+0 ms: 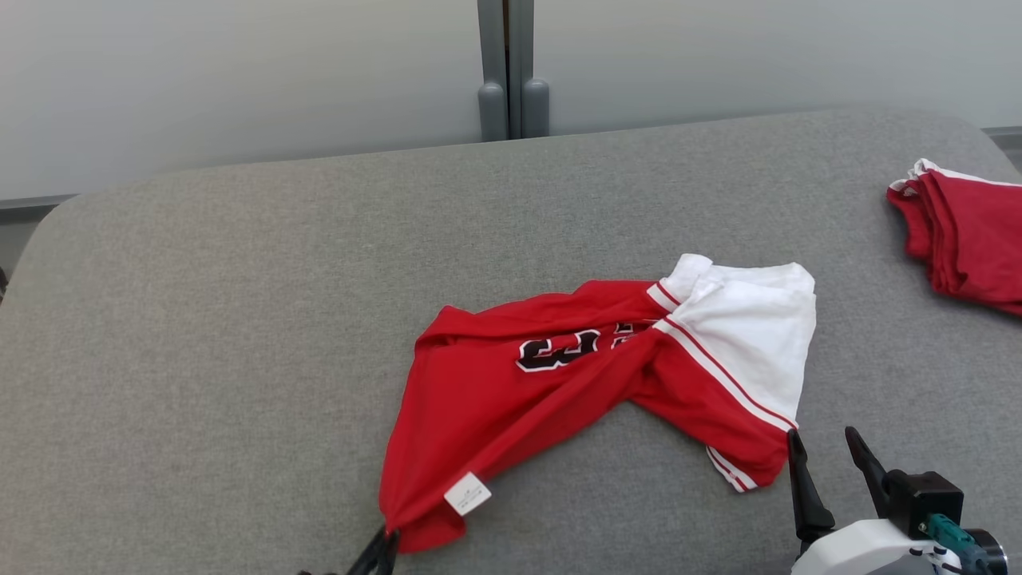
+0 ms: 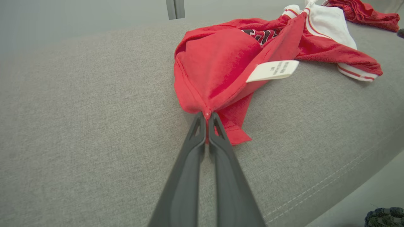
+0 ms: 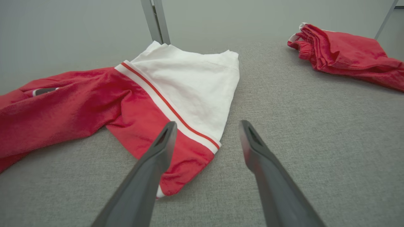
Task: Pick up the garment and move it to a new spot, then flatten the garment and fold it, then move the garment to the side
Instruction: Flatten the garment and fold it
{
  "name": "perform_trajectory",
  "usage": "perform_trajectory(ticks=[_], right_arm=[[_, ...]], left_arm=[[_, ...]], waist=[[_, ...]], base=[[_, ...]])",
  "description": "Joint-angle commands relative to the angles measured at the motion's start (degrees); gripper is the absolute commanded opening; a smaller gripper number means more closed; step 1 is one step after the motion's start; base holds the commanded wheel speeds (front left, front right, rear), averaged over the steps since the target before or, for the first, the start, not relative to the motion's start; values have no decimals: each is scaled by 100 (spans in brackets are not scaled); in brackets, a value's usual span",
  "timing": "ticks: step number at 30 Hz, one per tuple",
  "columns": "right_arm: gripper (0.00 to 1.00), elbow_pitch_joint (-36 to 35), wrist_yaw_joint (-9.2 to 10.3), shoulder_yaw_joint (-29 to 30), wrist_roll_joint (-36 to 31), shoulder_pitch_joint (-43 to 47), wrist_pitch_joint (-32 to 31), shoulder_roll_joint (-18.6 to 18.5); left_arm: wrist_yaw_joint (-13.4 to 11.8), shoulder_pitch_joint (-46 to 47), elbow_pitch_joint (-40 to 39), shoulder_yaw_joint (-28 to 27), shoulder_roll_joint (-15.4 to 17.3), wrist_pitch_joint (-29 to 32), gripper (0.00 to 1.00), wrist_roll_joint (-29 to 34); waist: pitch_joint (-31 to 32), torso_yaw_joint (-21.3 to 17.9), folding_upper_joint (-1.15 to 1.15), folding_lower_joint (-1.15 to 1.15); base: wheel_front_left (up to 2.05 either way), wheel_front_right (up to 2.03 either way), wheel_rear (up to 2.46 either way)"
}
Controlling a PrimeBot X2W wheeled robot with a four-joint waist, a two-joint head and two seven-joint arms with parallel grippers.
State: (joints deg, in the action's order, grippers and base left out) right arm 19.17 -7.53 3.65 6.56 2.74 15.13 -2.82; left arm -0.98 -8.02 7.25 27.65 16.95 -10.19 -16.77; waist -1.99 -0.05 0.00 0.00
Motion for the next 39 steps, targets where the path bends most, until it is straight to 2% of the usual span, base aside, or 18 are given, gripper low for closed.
perform_trajectory(ticks=[1,6,10,13,14,16,19,23,27,29,31,32,34,36,39], right_arm=[[100,11,9,10,-31,46,0,-14],[100,24,9,-5,-92,1,0,-14],[100,36,9,-27,-116,-13,0,-14],[100,58,9,-52,-121,-4,0,-14],[100,63,10,-50,-118,0,0,-14],[100,76,9,-52,-111,13,0,-14],[100,70,9,-50,-89,27,0,-14],[100,68,9,-71,-77,21,0,-14],[100,55,10,-112,-72,-44,0,-14],[100,34,9,-133,-75,-98,0,-14],[100,18,9,-173,-73,-165,0,-12],[100,14,9,-181,-68,-203,0,-13],[100,5,9,-192,-44,-264,0,-15],[100,11,9,-192,-25,-292,0,-14],[100,30,9,-147,-20,-298,0,-14]], left_arm=[[17,-147,80,47,-33,-32,0,-25],[167,-317,588,270,-205,-90,0,-153],[424,-165,1053,470,-369,-143,0,-248],[618,-148,1339,650,-443,-83,49,-371],[669,-157,1387,711,-442,-44,99,-417],[764,-233,1454,835,-431,137,100,-675],[817,-261,1143,898,-358,377,100,-1054],[850,-269,202,985,-161,859,100,-1747],[856,32,-1189,1096,45,1340,100,-2560],[832,266,-1544,848,101,1379,100,-2808],[609,622,-1502,586,176,1381,100,-2595],[460,825,-1320,480,163,1409,100,-2509],[315,1236,-910,407,139,1484,100,-2309],[294,1549,-434,340,-35,1606,100,-2468],[354,1959,309,391,-101,1822,100,-2458]], waist=[[32,51,0,0],[85,115,0,0],[109,141,0,0],[140,122,0,0],[146,111,0,0],[160,65,0,0],[158,9,0,0],[145,-89,0,0],[98,-245,0,0],[44,-338,0,0],[-35,-461,0,0],[-85,-536,0,0],[-173,-681,0,0],[-247,-815,0,0],[-328,-966,0,0]], base=[[0,0,0],[0,0,0],[0,0,0],[0,0,0],[0,0,0],[0,0,0],[0,0,0],[0,0,0],[0,0,0],[0,0,0],[0,0,0],[0,0,0],[0,0,0],[0,0,0],[0,0,0]])
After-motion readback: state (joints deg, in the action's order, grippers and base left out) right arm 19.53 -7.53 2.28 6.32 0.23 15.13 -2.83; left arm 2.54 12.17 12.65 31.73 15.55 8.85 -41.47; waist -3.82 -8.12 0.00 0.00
